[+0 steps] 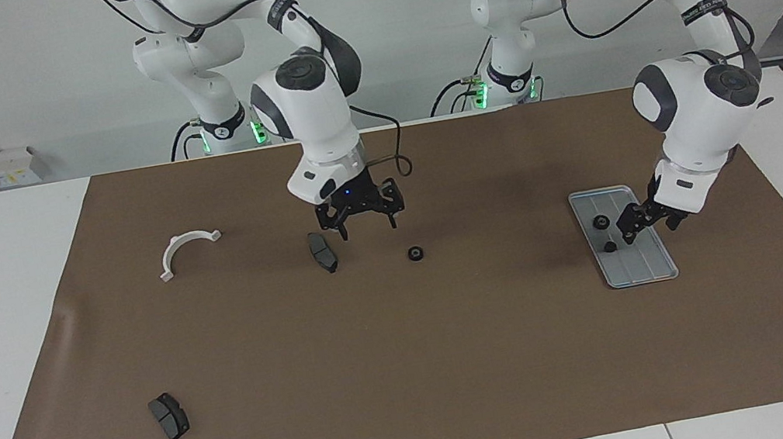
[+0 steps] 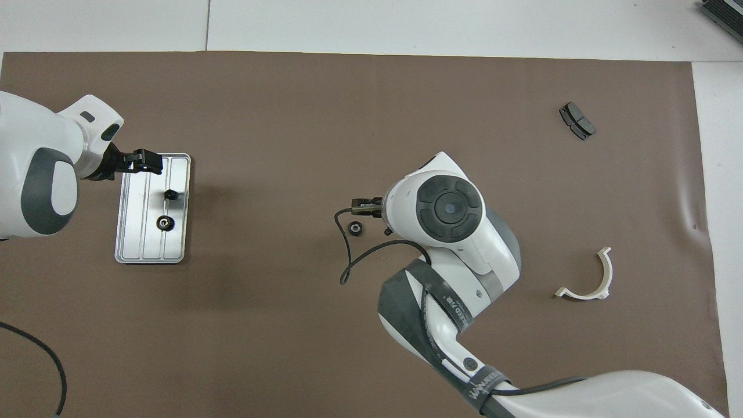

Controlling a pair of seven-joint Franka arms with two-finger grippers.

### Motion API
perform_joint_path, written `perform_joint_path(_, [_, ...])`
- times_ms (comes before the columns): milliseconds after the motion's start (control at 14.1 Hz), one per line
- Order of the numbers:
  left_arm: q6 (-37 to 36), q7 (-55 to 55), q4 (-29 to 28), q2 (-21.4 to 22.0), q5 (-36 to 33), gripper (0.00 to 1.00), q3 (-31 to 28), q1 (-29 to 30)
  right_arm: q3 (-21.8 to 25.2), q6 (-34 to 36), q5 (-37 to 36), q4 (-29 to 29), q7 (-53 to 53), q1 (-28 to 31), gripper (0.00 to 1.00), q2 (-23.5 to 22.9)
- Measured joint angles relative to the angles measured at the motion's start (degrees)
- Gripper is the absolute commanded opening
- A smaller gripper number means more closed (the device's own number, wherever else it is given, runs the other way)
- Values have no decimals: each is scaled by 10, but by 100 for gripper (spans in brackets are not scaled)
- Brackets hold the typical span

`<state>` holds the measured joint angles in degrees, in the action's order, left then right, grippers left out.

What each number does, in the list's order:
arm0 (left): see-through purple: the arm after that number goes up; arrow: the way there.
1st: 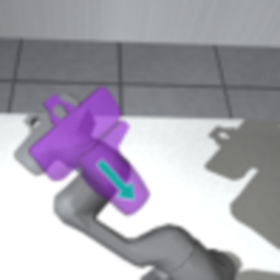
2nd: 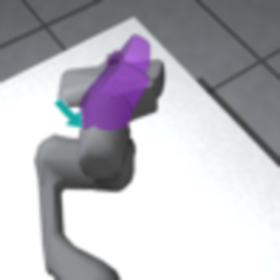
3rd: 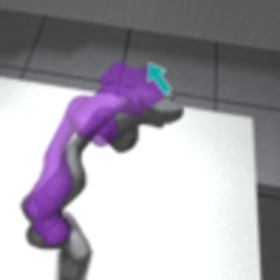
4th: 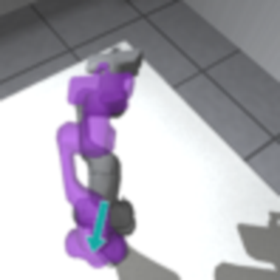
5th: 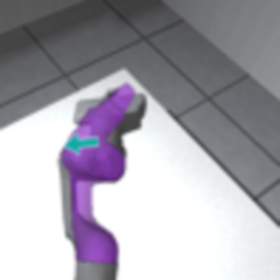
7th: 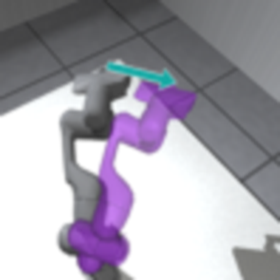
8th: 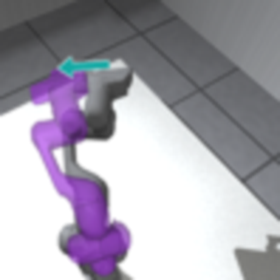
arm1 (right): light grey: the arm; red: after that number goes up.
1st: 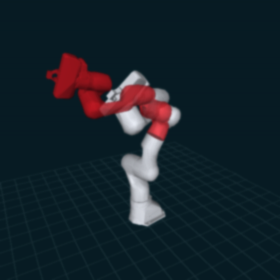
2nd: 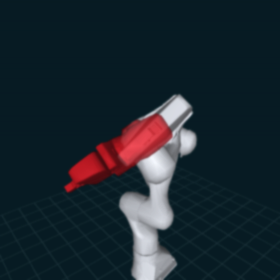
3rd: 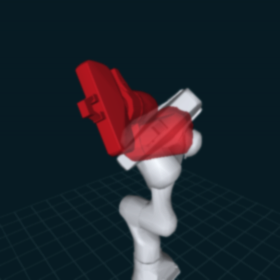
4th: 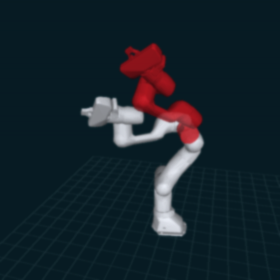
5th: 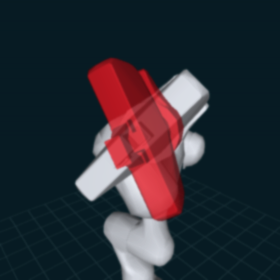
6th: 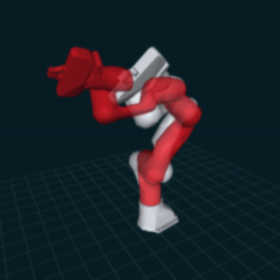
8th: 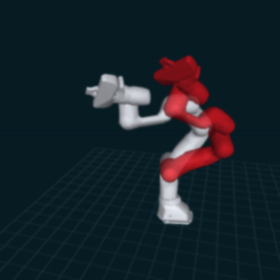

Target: Place bearing gear from tray to pile

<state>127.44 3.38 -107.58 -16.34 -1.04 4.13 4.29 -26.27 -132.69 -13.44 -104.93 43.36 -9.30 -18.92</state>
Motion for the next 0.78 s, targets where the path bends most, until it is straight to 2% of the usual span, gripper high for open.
perform_joint_path(142, [15, -24, -20, -4, 0, 83, 1, 0, -31, 0, -89, 26, 77, -7, 100, -50])
perform_joint_path(283, [38, -59, -45, -5, 0, 75, 1, 0, -43, 10, -171, 59, 147, -29, 100, -106])
perform_joint_path(496, [48, -76, -57, -5, 0, 68, 3, 0, -45, 23, -187, 76, 155, -39, 100, -140])
perform_joint_path(780, [60, -82, -62, -6, 0, 58, 8, -1, -46, 28, -188, 77, 156, -42, 100, -148])
